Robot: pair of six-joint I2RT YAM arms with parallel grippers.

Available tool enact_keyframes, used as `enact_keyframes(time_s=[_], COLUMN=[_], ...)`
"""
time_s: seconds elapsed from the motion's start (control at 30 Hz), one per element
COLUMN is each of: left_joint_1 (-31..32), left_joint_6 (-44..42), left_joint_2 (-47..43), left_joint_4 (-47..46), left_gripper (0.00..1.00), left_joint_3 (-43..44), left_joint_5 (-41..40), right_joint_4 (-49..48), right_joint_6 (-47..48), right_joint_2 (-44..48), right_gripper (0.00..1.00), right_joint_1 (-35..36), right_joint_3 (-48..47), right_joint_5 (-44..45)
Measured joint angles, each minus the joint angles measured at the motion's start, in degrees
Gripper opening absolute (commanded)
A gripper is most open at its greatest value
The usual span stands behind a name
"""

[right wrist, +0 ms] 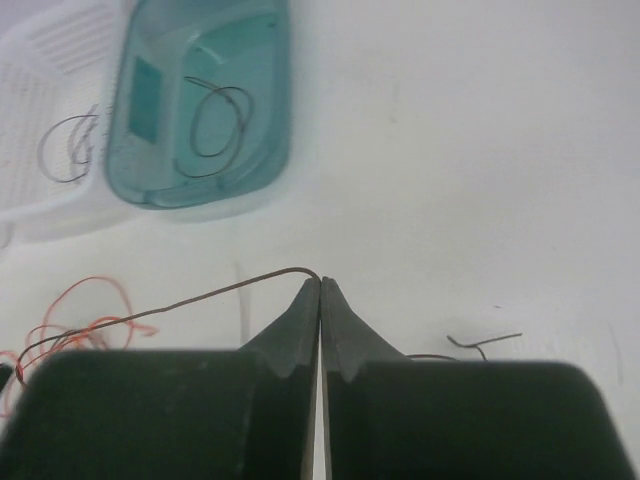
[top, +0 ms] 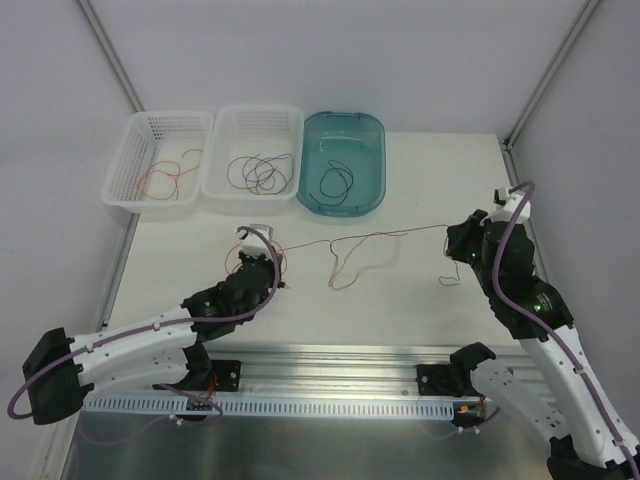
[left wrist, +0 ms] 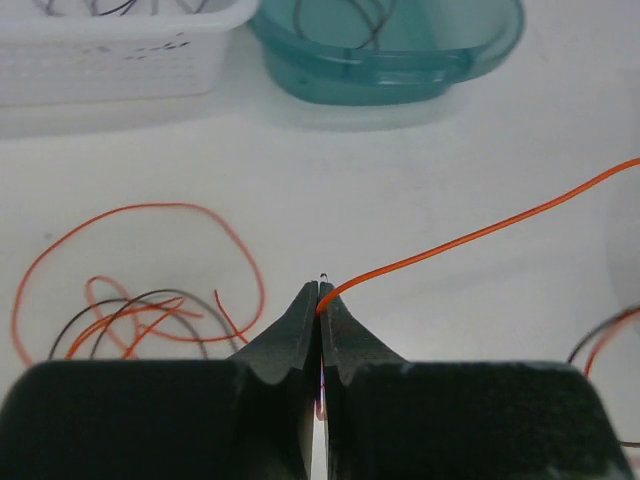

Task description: Untangle the cables

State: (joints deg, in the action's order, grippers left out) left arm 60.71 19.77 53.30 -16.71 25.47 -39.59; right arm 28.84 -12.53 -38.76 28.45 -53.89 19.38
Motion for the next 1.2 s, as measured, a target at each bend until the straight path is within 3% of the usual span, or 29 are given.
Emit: enact_keyframes(time_s=[0.17, 0.37, 0.77, 1.2], left_joint_1=[-10.9, -15.1, -19.0, -19.3], left_joint_6=[5.3, 6.9, 7.2, 0.0], left_joint_2=[-10.1, -16.2, -23.2, -30.6], left_joint_4=[18.6, 30.4, 41.9, 46.7], left_gripper=[0.0, 0.0, 0.0, 0.0], left_joint_3=[0.8, 3.4, 10.3, 17.7], left_joint_5=[-1.9, -3.2, -10.1, -19.0], right_joint_4=[4.4, 6.7, 7.8, 6.8], right_joint_6=[1.3, 2.1, -0.7, -2.8], right_joint_2=[0.8, 1.1, 3.3, -1.2], right_gripper=[0.01, 0.01, 0.01, 0.01], right_joint_1=[-8.5, -14.6, -26.5, -31.3], right_joint_3=[0.2, 0.2, 2.4, 3.4], right_joint_5=[2.7, 2.3, -3.0, -10.6])
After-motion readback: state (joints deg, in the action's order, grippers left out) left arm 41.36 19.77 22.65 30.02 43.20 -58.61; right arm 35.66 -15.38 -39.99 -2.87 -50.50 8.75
